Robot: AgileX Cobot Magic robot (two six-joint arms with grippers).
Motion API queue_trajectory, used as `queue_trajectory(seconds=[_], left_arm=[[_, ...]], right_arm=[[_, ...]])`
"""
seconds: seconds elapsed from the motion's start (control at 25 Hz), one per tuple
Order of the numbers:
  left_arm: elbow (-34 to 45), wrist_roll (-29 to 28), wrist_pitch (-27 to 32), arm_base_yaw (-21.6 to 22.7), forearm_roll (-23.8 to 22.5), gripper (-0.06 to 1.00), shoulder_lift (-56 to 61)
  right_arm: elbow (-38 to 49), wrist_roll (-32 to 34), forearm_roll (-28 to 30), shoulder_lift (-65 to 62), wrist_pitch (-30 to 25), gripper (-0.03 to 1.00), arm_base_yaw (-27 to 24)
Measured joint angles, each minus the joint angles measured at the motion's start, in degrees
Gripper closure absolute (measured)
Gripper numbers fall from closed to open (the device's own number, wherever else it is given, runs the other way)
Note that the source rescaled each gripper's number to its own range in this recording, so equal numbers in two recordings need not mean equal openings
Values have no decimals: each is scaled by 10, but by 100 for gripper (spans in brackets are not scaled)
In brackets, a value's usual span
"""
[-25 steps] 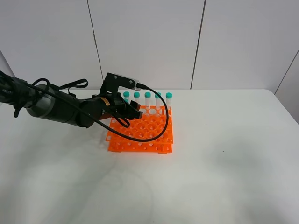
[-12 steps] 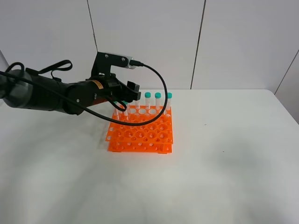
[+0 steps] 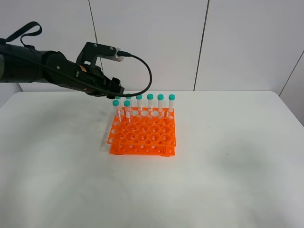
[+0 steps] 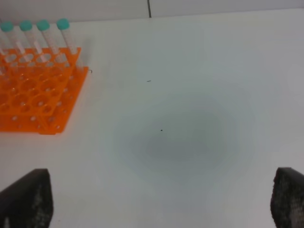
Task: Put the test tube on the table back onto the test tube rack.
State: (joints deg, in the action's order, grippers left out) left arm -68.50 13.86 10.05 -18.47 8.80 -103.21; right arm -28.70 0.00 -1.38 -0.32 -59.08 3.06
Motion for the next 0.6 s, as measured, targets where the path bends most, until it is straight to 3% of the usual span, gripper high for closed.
queue_trajectory(seconds=[0.12, 0.28, 0.4, 0.6], left_arm=[[-11, 5, 43, 19, 4, 20, 0], [-14, 0, 81, 42, 27, 0, 2], [-14, -27, 117, 65, 35, -4, 3], [-14, -50, 224, 103, 35, -5, 3]], right_arm=[[0, 0, 0, 0, 0, -3, 0], [0, 0, 0, 0, 0, -3, 0], [0, 0, 0, 0, 0, -3, 0], [0, 0, 0, 0, 0, -3, 0]])
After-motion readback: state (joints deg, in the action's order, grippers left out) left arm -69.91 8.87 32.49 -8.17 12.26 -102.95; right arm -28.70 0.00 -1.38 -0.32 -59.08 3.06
